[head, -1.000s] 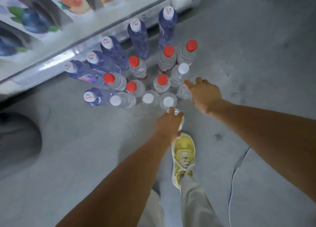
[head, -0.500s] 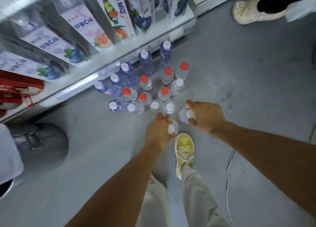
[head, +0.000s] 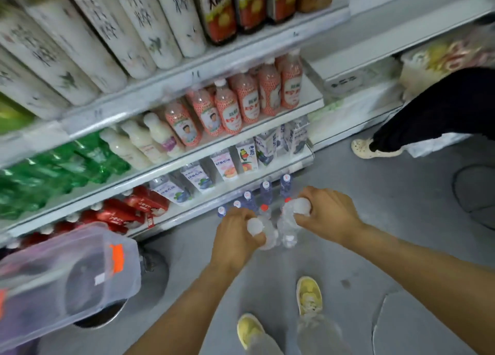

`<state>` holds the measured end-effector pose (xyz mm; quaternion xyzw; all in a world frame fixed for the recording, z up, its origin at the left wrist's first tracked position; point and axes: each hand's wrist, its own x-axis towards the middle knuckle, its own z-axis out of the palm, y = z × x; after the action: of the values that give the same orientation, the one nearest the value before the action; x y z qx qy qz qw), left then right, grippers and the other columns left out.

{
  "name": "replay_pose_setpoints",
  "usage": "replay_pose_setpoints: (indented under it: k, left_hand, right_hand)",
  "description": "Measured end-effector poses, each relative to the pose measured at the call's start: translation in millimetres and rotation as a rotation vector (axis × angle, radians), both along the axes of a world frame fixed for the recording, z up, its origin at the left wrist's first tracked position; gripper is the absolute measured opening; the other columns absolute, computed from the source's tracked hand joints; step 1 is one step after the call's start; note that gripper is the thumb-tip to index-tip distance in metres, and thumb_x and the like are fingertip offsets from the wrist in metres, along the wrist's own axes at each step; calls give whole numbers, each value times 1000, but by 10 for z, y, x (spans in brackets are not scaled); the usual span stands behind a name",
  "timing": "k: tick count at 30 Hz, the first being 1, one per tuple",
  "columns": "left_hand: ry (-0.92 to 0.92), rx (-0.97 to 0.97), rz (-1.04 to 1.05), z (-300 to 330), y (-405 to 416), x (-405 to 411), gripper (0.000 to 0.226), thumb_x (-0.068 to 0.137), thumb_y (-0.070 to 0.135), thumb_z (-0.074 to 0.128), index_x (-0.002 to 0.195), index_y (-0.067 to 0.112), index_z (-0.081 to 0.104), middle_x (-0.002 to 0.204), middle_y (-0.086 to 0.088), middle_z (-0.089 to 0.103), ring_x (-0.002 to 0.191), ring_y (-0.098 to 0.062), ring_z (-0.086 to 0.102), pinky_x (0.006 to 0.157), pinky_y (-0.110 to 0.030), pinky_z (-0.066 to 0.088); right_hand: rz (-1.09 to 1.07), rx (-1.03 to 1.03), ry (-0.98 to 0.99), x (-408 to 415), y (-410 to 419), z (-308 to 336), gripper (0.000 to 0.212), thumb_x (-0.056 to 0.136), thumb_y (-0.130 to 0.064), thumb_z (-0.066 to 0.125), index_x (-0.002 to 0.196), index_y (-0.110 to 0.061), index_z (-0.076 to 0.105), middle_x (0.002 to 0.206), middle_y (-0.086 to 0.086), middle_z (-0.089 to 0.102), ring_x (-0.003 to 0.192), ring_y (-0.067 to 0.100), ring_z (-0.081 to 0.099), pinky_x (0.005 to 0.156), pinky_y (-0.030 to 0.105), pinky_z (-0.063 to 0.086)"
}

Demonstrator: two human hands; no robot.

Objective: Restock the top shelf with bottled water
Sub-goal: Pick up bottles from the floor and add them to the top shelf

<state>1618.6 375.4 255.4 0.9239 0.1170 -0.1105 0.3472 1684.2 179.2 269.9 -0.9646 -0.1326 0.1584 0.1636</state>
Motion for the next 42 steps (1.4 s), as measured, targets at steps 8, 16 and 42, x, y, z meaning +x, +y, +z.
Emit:
replay_pose_setpoints:
  k: [8,16,42]
  left_hand:
    - [-302,-63,-48,1706,487,211,21,77,9,78,96,13,69,90,1,58,82,-21,58,76,-32,49]
    - [-543,4,-1,3254,715,353,28,84,30,76,108,20,65,106,3,63,98,-15,57,85,-27,46]
    - [-1128,-153,465,5491,1527,888,33,96,37,59,120,22,43,96,-6,72,79,-22,69,74,-44,58]
  right_hand:
    - [43,499,-33,239,123,1771,16,72,-25,78,79,-16,66,72,3,66,63,12,56,61,37,49]
    - [311,505,-267,610,279,3282,19,79,-46,75,77,-34,61,77,-10,58,69,5,52,64,27,39]
    - [436,974,-727,1491,1366,6274,53,93,-49,59,107,3,64,104,19,68,90,26,69,62,20,58]
